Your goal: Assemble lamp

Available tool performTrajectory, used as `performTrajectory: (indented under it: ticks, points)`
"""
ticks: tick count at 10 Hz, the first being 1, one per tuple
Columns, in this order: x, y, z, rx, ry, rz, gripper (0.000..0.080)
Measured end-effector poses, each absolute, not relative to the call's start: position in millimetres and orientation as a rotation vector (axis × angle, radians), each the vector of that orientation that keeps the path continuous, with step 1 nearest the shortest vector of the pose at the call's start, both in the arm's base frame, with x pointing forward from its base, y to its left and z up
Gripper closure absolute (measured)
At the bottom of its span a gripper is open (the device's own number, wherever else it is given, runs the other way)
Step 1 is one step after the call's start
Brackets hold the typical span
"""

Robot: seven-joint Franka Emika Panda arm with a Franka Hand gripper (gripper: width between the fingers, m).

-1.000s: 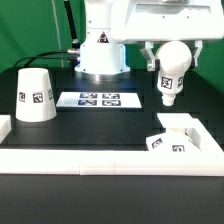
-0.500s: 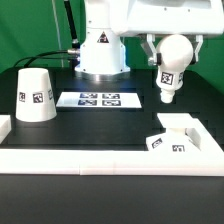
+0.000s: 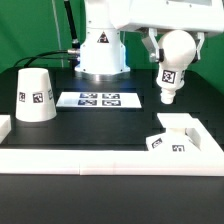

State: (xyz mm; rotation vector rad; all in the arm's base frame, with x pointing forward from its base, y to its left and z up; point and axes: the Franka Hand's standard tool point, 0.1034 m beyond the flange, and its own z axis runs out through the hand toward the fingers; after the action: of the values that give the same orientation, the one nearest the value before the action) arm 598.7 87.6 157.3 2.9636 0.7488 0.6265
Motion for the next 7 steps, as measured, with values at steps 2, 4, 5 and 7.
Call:
performTrajectory:
  ticks: [2,4,5,7]
  points:
    - [601.7,85.3,154.5,2.944,0.744,0.679,0.0223]
    - [606.1,93.1,152.9,2.968,0.728,0.655,0.0223]
    - [610.7,97.4,150.6,2.974,0.719,0.659,0.0223]
    - [615.2,102.0,143.6,2.976,0.729,0.655,0.0223]
